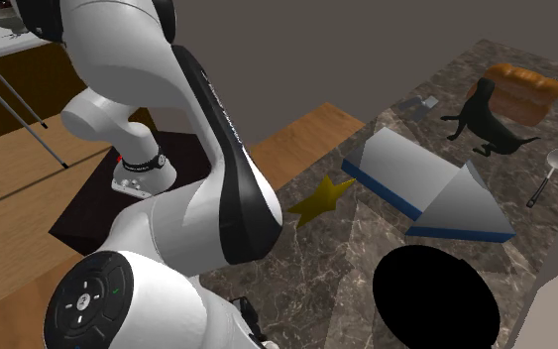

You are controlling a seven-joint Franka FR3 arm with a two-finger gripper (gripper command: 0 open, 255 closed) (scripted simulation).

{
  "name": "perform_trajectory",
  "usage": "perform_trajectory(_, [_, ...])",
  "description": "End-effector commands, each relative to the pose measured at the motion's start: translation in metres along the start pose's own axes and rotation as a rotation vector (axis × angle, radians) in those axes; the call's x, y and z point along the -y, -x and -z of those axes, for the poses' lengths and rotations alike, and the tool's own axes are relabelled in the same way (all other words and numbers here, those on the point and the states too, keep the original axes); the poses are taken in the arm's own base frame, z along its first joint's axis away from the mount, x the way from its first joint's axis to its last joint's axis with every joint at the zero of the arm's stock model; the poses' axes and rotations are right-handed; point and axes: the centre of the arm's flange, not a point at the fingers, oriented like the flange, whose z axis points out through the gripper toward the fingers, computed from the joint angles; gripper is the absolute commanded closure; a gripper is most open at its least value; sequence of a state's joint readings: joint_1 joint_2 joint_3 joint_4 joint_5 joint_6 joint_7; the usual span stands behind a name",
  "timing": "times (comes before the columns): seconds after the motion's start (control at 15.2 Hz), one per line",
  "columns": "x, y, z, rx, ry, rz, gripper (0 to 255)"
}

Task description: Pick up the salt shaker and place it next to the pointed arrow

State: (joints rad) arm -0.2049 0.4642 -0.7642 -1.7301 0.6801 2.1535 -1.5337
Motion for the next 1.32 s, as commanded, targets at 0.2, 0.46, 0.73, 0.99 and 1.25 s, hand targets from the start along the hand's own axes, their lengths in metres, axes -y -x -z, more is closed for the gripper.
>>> perform_trajectory(0.2, [-0.002,-0.008,0.025,0.0,0.0,0.0,255])
perform_trajectory(0.46, [-0.003,-0.014,0.045,0.0,0.0,0.0,255])
perform_trajectory(0.73, [-0.005,-0.02,0.065,0.0,0.0,0.0,255])
perform_trajectory(0.99, [-0.006,-0.026,0.085,0.0,0.0,0.0,255])
perform_trajectory(1.25, [-0.008,-0.032,0.105,0.0,0.0,0.0,255])
